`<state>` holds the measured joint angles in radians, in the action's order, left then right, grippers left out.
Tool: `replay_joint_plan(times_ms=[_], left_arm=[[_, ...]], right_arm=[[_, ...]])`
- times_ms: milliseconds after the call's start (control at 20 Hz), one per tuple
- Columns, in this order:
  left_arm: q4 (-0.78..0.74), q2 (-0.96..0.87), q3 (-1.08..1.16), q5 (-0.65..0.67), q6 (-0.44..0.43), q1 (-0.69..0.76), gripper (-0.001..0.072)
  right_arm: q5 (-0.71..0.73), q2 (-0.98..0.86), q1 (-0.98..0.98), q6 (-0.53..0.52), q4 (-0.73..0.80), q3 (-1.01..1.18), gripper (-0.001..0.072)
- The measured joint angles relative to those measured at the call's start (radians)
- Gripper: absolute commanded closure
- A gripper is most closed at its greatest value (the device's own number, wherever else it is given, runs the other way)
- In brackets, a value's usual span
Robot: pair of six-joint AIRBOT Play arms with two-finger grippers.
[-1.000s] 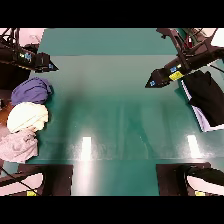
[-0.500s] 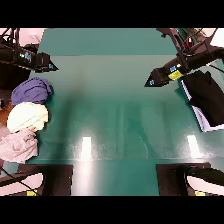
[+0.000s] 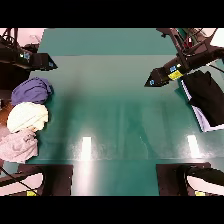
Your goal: Fold the shirts.
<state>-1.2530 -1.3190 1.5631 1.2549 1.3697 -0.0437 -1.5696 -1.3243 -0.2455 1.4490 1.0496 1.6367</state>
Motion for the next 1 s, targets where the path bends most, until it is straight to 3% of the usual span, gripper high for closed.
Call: replay_joint_plan(times_ms=[350,700,750,800,850,1000], left_arm=[[-0.455,-0.004,-0.271,-0.232,0.11,-0.003,0.0109],[-0.583,-0.105,-0.364,-0.346,0.203,-0.048,0.0112],[-0.584,-0.112,-0.367,-0.351,0.208,-0.051,0.0309],[-0.583,-0.119,-0.367,-0.352,0.211,-0.053,0.0607],[-0.581,-0.123,-0.362,-0.35,0.213,-0.054,0.0674],[-0.575,-0.129,-0.304,-0.304,0.217,-0.056,0.0682]], right_arm=[[0.0,0.0,0.0,0.0,0.0,0.0,0.0694],[-0.002,0.0,-0.001,0.0,0.0,0.0,0.0694],[-0.002,0.0,-0.001,0.001,0.0,0.0,0.0694],[-0.002,0.0,-0.001,0.001,0.0,0.0,0.0694],[-0.002,0.0,-0.001,0.001,0.0,0.0,0.0694],[-0.002,0.0,0.001,0.001,0.0,0.007,0.0694]])
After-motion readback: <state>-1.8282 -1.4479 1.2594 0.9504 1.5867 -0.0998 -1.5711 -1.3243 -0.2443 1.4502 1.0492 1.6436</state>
